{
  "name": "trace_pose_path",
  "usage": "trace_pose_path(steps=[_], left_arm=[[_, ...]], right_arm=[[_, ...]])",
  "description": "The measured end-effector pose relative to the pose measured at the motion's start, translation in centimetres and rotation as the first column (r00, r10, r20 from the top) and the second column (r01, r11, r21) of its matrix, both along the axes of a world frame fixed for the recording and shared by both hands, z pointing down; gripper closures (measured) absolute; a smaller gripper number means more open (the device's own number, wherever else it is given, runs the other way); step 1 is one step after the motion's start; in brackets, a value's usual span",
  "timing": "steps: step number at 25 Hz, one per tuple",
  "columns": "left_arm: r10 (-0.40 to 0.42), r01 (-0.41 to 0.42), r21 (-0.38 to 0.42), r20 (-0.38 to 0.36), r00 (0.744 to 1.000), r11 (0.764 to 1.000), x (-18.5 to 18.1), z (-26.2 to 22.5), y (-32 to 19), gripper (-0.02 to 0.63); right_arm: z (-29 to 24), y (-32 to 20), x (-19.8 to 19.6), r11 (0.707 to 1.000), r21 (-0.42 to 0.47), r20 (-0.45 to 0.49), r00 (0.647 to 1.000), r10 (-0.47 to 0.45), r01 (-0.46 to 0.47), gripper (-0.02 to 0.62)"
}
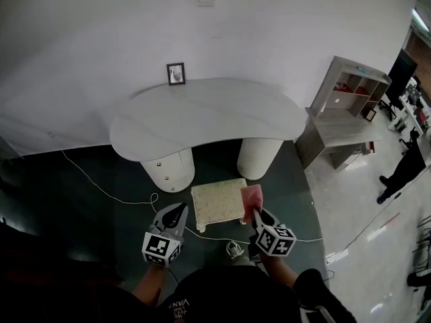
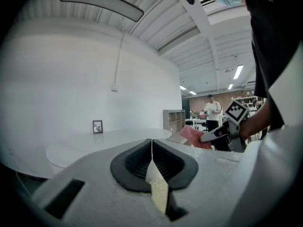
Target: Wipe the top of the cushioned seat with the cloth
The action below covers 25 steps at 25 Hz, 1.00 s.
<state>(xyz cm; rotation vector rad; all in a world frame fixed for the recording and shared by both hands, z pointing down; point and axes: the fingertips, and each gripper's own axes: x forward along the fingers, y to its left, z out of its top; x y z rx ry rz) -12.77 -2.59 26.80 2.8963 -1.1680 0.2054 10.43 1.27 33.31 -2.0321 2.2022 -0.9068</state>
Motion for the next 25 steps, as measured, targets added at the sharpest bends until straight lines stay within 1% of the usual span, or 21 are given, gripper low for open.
trace_pose_path(steps=[3,8,25], left_arm=[[-0.006,0.006,0.007,-0.012,1.0,1.0,0.3,-0.4,0.3,0.586],[-0.006,0.005,-0.017,-0.012,1.0,1.0,0.7,-0.3,0.8,0.586],[-0.018,0.018,-0.035,-0.005,1.0,0.999,0.6,0.3,2.9,0.586]], right_arm=[[-0.9,0.3,0.5,1.0,0.014,0.002,1.0,0.001,-0.001,0.56],[-1.5,0.8,0.3,1.0,0.027,-0.008,1.0,-0.008,0.008,0.561],[-0.9,2.2,0.3,1.0,0.022,-0.002,1.0,-0.017,0.017,0.561]])
